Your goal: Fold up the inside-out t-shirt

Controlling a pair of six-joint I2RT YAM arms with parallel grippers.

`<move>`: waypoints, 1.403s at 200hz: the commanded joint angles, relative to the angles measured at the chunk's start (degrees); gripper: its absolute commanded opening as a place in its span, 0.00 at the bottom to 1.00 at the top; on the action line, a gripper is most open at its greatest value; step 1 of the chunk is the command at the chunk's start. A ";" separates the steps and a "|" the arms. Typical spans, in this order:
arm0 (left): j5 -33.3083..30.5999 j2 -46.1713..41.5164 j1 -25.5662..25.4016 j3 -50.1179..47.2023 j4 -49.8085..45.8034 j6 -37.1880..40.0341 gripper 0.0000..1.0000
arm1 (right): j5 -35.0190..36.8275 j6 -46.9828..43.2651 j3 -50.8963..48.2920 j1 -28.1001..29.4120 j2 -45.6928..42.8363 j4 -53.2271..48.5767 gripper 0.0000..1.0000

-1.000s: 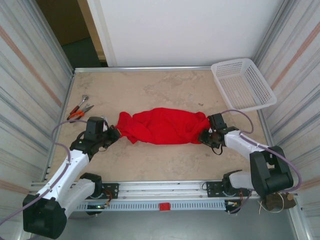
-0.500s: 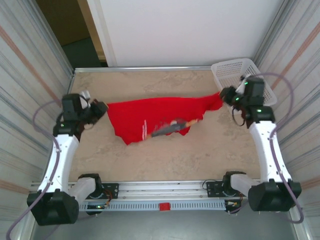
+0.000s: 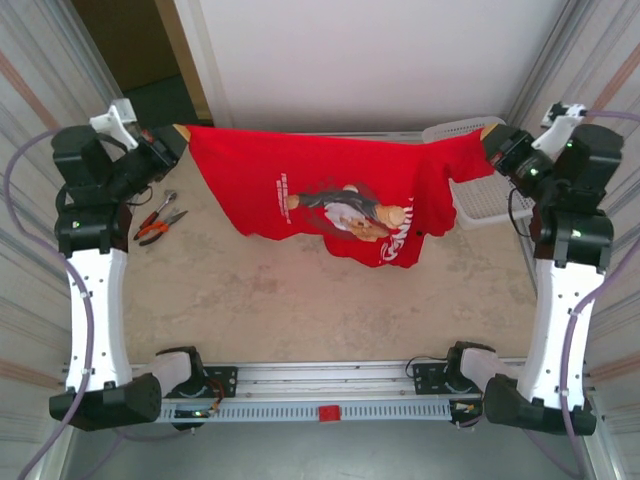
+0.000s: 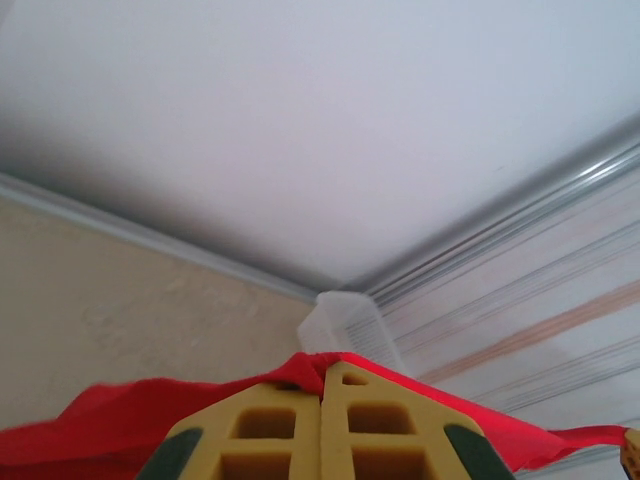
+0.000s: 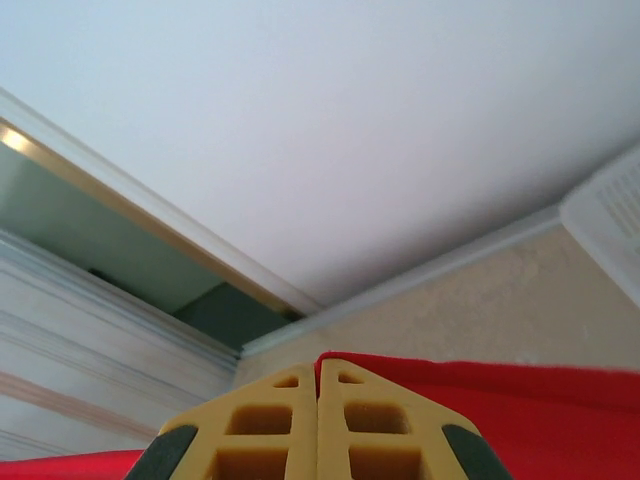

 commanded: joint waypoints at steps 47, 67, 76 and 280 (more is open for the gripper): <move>-8.50 3.29 1.29 17.97 3.21 -3.62 0.00 | -3.45 8.02 17.78 -1.06 4.13 10.50 0.00; -8.35 11.27 1.64 18.57 5.06 -3.75 0.00 | -6.00 11.35 15.09 -0.43 10.14 15.26 0.00; -8.30 15.72 1.65 19.61 5.13 -3.30 0.00 | -6.24 11.67 14.75 0.33 13.43 16.03 0.00; 1.15 30.14 2.82 24.43 15.83 -7.43 0.00 | -10.18 10.60 12.12 4.34 23.10 20.59 0.00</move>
